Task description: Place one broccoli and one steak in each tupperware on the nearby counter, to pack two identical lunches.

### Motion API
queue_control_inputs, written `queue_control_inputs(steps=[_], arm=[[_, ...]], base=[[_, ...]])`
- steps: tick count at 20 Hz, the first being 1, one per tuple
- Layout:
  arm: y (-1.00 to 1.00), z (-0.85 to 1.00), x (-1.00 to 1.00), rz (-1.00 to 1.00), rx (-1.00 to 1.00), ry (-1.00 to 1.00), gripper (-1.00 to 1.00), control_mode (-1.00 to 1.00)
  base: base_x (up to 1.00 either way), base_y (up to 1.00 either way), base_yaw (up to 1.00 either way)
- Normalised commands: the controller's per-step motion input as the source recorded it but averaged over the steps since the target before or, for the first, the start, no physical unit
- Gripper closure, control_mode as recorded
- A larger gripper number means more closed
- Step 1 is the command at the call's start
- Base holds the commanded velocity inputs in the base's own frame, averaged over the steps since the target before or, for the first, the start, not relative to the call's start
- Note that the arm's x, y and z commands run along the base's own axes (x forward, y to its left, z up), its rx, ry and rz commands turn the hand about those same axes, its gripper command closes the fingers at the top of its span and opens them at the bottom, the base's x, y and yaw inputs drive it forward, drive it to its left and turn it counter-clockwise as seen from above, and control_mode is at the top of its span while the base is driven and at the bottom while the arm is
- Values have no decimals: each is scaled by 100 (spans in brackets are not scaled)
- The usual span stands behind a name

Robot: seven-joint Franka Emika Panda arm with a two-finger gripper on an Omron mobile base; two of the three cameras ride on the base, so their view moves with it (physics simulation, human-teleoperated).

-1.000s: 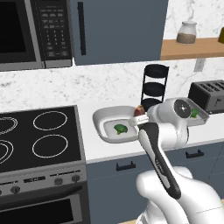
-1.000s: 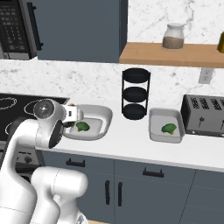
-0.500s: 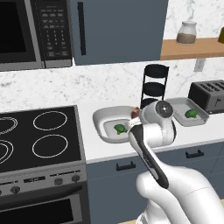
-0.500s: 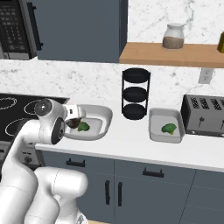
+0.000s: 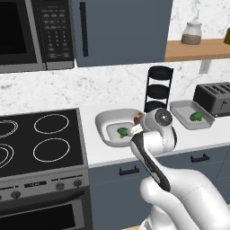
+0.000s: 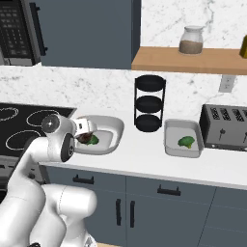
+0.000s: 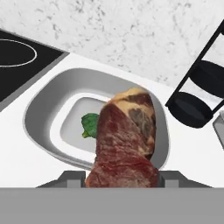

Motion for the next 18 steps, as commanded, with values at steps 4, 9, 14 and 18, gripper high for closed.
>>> queue_control_inputs(steps=[4, 9, 14, 18], arm=[[0, 0, 22, 0, 0, 0, 100, -100], [-8, 0, 26, 0, 1, 0, 100, -100], [-26, 0, 29, 0, 4, 6, 100, -100], [-8, -14, 41, 1, 1, 12, 100, -100]], base=[[0, 0, 0], [0, 0, 0], [0, 0, 0], [0, 0, 0]])
